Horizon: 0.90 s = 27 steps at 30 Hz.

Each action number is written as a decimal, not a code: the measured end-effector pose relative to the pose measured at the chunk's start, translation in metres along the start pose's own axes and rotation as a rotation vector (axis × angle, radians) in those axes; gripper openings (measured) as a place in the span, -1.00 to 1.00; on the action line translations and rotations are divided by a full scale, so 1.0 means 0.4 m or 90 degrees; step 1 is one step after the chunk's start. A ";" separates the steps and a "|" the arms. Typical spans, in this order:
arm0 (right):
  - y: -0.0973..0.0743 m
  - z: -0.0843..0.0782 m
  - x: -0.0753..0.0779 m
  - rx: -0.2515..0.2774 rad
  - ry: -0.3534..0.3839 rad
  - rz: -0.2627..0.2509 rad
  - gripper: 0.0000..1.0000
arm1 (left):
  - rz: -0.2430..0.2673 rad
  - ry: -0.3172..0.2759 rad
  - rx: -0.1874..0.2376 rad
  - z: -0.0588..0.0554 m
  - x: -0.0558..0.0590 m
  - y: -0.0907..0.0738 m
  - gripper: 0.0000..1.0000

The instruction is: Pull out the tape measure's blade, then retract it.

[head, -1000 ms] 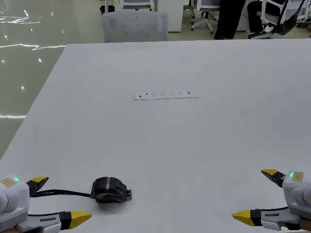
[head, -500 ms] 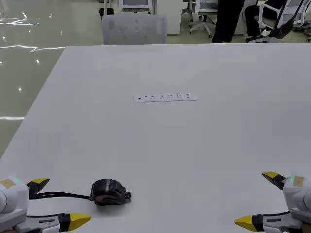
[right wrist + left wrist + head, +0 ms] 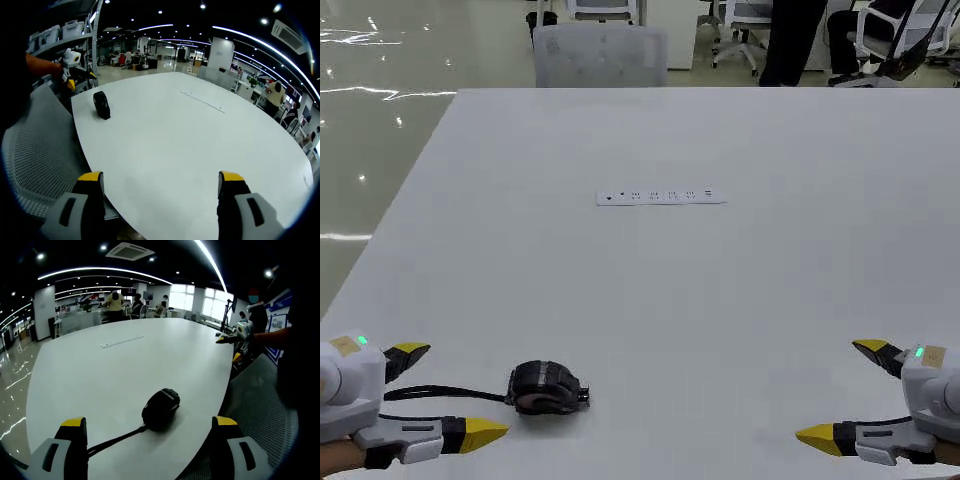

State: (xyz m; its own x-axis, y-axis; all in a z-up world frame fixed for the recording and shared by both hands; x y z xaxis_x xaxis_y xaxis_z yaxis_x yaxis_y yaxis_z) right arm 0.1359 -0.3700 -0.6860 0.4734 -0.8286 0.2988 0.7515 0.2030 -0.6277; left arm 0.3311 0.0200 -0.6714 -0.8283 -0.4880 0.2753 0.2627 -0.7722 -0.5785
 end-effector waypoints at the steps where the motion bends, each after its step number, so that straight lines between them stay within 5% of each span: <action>1: 0.001 0.000 0.000 -0.002 -0.003 0.001 0.90 | -0.001 0.006 -0.007 0.001 -0.001 0.001 1.00; 10: 0.018 0.016 -0.017 0.003 0.015 0.029 0.92 | -0.036 0.046 -0.040 0.038 0.017 0.011 0.99; 27: 0.047 0.037 -0.030 0.012 0.020 0.051 0.92 | -0.086 0.167 -0.142 0.076 0.027 0.055 0.96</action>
State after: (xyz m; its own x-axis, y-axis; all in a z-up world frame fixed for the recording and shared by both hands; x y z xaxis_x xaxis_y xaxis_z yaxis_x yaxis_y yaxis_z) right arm 0.1511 -0.3485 -0.6906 0.5178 -0.8253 0.2252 0.7204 0.2787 -0.6351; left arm 0.3431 -0.0144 -0.6577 -0.9545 -0.2445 0.1705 0.0523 -0.7006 -0.7117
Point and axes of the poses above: the centre of the closed fingertips' face, and the gripper's own axes: y roughly forward along the fingers, x roughly to its right, z roughly out of its top, the point moved 2 cm from there along -y, roughly backward along the fingers, and after that the axes turned 14 degrees about -y, right-handed, at the moved point
